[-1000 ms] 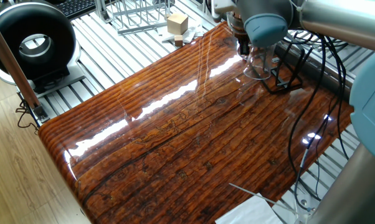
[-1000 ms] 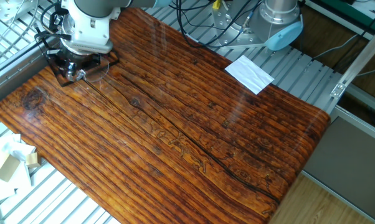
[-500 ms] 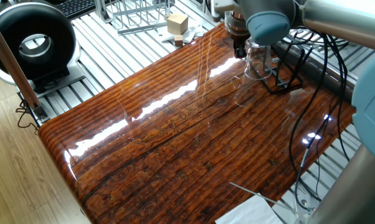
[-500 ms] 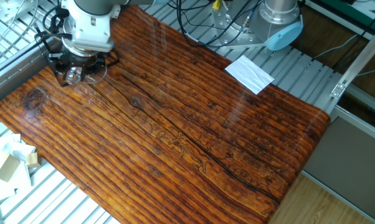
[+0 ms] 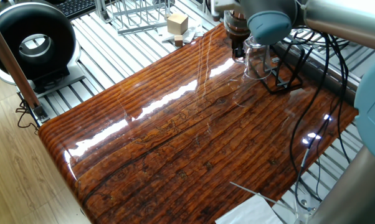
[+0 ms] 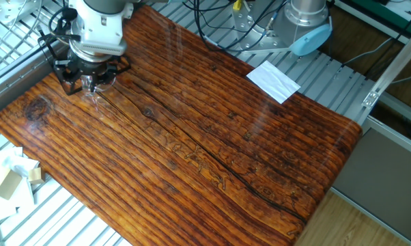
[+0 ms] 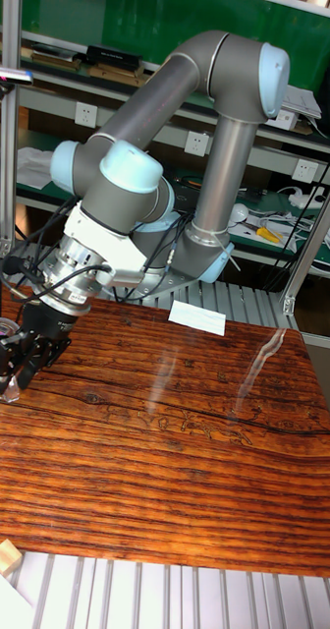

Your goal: Take the cup off the cup rack

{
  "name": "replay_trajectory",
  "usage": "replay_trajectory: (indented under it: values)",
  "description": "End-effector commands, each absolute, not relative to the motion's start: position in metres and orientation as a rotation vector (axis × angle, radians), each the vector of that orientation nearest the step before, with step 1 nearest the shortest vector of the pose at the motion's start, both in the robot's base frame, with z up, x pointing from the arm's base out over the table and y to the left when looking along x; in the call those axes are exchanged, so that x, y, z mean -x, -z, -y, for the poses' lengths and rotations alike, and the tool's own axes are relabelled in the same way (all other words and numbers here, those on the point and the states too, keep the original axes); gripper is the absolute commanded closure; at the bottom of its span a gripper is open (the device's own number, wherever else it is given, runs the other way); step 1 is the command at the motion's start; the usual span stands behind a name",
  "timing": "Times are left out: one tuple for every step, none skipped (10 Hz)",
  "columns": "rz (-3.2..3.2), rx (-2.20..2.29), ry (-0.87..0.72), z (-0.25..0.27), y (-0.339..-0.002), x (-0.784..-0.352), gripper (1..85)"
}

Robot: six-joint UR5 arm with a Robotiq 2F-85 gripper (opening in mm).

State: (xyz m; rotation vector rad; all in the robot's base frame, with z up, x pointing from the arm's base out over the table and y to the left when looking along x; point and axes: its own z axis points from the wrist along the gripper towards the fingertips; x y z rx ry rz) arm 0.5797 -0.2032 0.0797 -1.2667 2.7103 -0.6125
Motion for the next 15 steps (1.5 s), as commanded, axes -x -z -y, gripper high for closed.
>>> replay_trajectory:
  values:
    - [-2.742,1.214,0.437,0.185,-0.071,-0.569,41.0]
    - [-2.753,1.204,0.396,0.182,-0.069,-0.565,41.0]
    - [-2.763,1.196,0.36,0.178,-0.067,-0.562,41.0]
    - [-2.764,1.195,0.348,0.177,-0.067,-0.56,41.3]
    - [-2.766,1.205,0.35,0.179,-0.068,-0.559,42.3]
    - [-2.769,1.222,0.34,0.18,-0.068,-0.555,42.7]
    - [-2.771,1.241,0.332,0.182,-0.066,-0.551,43.0]
    - [-2.767,1.257,0.327,0.184,-0.065,-0.55,43.0]
    - [-2.768,1.264,0.326,0.184,-0.065,-0.549,43.0]
    - [-2.77,1.269,0.32,0.183,-0.064,-0.548,43.0]
    - [-2.772,1.281,0.328,0.184,-0.066,-0.547,43.0]
    - [-2.779,1.302,0.36,0.188,-0.069,-0.545,43.0]
    - [-2.79,1.314,0.369,0.189,-0.072,-0.542,43.7]
    - [-2.803,1.332,0.381,0.19,-0.075,-0.538,44.0]
    - [-2.813,1.344,0.406,0.193,-0.078,-0.536,44.3]
